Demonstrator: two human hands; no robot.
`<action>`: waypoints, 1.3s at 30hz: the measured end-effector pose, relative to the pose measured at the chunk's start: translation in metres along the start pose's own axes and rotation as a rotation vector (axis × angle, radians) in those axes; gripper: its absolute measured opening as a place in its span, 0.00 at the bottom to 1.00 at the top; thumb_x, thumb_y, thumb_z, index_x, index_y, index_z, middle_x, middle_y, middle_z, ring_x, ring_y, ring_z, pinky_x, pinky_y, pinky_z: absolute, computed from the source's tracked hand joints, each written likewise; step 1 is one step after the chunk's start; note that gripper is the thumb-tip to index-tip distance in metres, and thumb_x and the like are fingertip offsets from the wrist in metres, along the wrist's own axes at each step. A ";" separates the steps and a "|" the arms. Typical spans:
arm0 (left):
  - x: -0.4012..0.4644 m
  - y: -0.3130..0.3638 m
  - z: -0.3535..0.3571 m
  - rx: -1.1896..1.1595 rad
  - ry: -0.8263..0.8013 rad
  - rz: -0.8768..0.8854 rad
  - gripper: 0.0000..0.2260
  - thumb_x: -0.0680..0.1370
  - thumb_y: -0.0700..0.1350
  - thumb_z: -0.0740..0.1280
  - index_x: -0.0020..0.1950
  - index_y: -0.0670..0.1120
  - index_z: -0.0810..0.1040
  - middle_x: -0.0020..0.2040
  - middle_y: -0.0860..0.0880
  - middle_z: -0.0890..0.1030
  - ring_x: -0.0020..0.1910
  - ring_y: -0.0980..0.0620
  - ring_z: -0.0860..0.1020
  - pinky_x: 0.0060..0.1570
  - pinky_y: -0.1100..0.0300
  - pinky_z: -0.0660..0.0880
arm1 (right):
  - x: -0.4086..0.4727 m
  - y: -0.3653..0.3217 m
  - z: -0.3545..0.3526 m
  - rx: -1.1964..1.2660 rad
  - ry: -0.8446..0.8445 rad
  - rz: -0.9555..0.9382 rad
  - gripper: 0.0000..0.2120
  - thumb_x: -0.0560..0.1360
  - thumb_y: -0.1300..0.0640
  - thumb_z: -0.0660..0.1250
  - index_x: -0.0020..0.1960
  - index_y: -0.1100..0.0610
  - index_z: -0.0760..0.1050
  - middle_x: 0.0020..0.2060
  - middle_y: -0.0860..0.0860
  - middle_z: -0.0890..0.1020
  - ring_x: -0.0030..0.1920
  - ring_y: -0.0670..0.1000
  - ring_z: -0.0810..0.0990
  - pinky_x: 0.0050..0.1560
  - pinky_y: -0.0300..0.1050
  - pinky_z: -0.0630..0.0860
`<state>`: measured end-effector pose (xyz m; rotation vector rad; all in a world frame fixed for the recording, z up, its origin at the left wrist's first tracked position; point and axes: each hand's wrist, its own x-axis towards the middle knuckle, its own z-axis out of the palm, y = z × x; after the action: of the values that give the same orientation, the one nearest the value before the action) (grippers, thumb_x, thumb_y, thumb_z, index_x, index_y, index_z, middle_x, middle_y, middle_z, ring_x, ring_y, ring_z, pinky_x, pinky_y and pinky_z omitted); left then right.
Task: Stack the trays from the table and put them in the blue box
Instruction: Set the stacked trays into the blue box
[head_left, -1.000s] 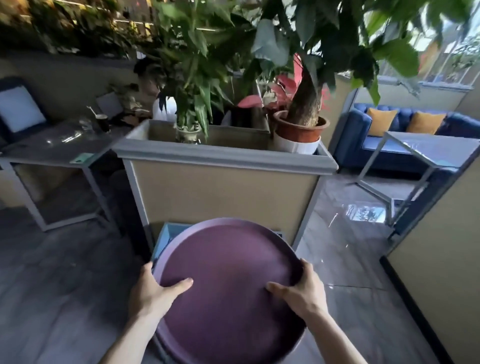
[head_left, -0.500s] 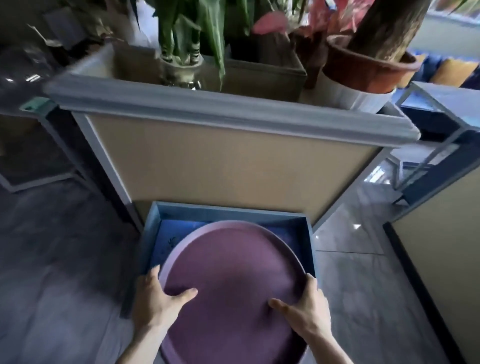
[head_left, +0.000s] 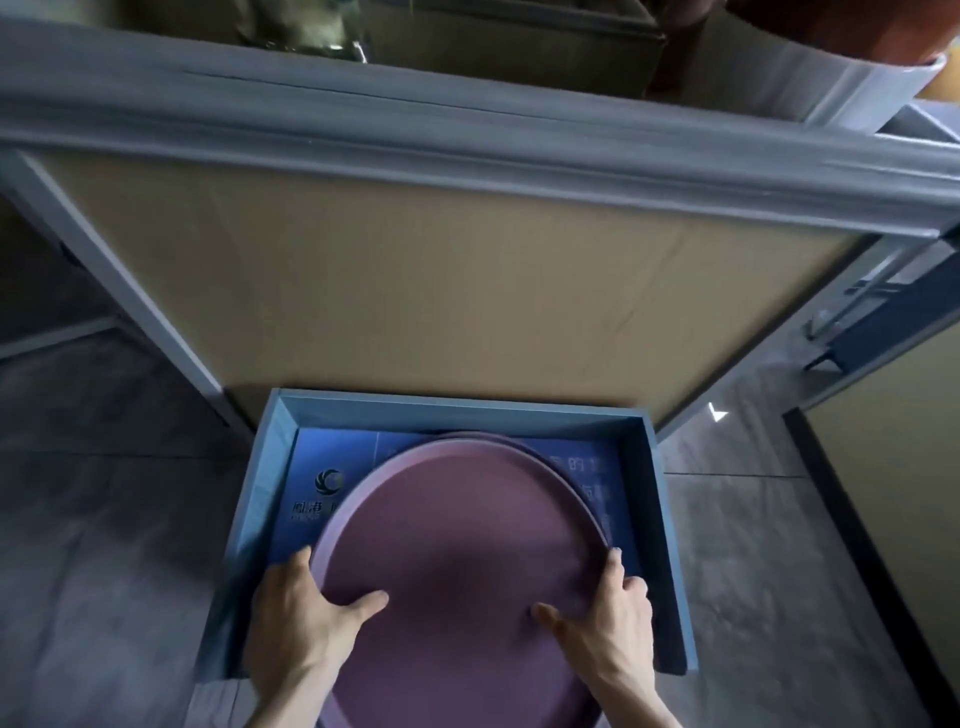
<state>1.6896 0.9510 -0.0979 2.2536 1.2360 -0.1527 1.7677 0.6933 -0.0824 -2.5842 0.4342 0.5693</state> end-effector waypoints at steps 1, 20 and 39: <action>0.002 0.000 0.002 0.004 0.004 -0.002 0.51 0.53 0.63 0.82 0.71 0.43 0.72 0.64 0.41 0.78 0.66 0.40 0.75 0.59 0.44 0.74 | 0.002 -0.002 0.001 -0.001 0.002 0.005 0.62 0.61 0.37 0.78 0.80 0.56 0.46 0.65 0.59 0.67 0.68 0.60 0.68 0.65 0.53 0.70; 0.004 0.024 0.019 0.024 0.048 -0.005 0.49 0.56 0.60 0.82 0.71 0.43 0.71 0.65 0.40 0.78 0.63 0.38 0.77 0.48 0.45 0.76 | 0.019 -0.017 -0.006 -0.105 0.052 0.048 0.61 0.61 0.37 0.79 0.79 0.60 0.48 0.67 0.62 0.69 0.68 0.62 0.67 0.64 0.51 0.70; 0.000 0.028 0.024 0.084 0.074 0.024 0.49 0.58 0.62 0.81 0.73 0.44 0.69 0.66 0.40 0.77 0.64 0.37 0.76 0.48 0.43 0.76 | 0.022 -0.011 0.009 -0.182 0.123 -0.034 0.58 0.66 0.38 0.76 0.80 0.59 0.45 0.65 0.59 0.71 0.67 0.60 0.71 0.63 0.49 0.72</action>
<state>1.7161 0.9270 -0.1068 2.3642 1.2614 -0.1151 1.7885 0.7023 -0.0959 -2.8064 0.3937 0.4579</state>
